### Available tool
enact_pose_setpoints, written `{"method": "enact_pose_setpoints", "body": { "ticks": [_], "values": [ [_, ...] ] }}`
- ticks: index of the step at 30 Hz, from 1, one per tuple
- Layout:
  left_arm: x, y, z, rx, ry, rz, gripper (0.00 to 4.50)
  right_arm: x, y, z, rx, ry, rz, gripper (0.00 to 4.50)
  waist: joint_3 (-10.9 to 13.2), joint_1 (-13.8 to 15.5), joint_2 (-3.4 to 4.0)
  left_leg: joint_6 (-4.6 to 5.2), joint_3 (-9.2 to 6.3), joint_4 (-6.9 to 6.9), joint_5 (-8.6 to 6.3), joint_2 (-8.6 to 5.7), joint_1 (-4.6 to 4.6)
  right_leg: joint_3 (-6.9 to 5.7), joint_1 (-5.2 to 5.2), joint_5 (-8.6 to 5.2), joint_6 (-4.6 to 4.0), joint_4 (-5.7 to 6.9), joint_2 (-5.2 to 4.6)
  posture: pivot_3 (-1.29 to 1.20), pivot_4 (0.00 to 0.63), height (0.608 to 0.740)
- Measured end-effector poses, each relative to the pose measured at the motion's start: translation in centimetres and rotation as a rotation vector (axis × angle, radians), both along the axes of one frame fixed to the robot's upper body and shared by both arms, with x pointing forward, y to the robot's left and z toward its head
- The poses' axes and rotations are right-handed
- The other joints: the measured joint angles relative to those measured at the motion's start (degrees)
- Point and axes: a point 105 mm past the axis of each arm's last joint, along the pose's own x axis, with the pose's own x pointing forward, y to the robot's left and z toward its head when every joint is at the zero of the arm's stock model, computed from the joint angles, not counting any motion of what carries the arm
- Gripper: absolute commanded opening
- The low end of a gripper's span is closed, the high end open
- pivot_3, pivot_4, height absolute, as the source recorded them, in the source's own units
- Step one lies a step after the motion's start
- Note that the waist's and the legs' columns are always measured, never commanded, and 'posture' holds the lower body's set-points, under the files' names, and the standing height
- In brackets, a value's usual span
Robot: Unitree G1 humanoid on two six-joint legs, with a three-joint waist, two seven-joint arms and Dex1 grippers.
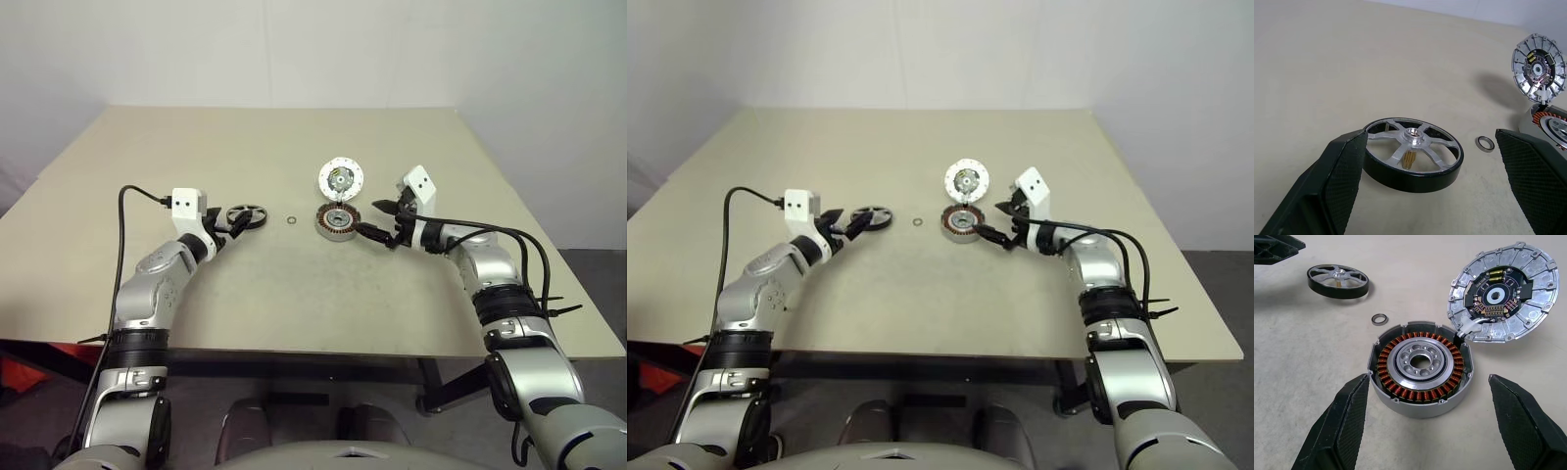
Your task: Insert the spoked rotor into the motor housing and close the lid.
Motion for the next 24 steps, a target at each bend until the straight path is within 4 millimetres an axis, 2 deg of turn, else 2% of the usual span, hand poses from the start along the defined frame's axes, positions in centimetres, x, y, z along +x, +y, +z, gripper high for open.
{"method": "enact_pose_setpoints", "body": {
  "ticks": [12,16,21,24],
  "values": [
    [0.0,0.0,-0.2,-0.019,0.016,0.009,4.42,0.0,0.2,0.5,-0.002,-0.016,0.003,4.41,0.0,0.0,0.0,0.0,0.0,0.0,0.0,0.0,0.0,0.0,0.0,0.0,0.0,0.0,0.0,0.0,0.0,0.74],
    [-0.3,-0.5,-0.6,-0.052,0.042,0.012,4.42,0.0,0.2,0.5,-0.002,-0.013,0.004,4.41,0.0,0.0,0.0,0.0,0.0,0.0,0.0,0.0,-0.01,0.0,0.0,0.0,0.0,-0.01,0.0,0.0,0.0,0.74],
    [-0.6,-1.7,-1.1,-0.258,0.115,0.036,4.42,0.0,0.2,0.6,0.001,-0.012,0.004,4.41,0.0,0.0,0.0,0.0,0.01,0.01,0.0,-0.02,-0.08,0.0,0.0,0.0,0.0,-0.01,-0.01,0.0,0.0,0.74],
    [-1.2,-2.6,-2.2,-0.405,0.214,0.055,4.42,0.0,0.1,0.6,-0.001,-0.013,0.003,4.41,0.0,0.0,0.0,0.01,0.01,0.01,0.0,-0.02,-0.09,0.0,0.0,0.0,0.0,-0.01,0.0,0.0,0.0,0.74]
  ]
}}
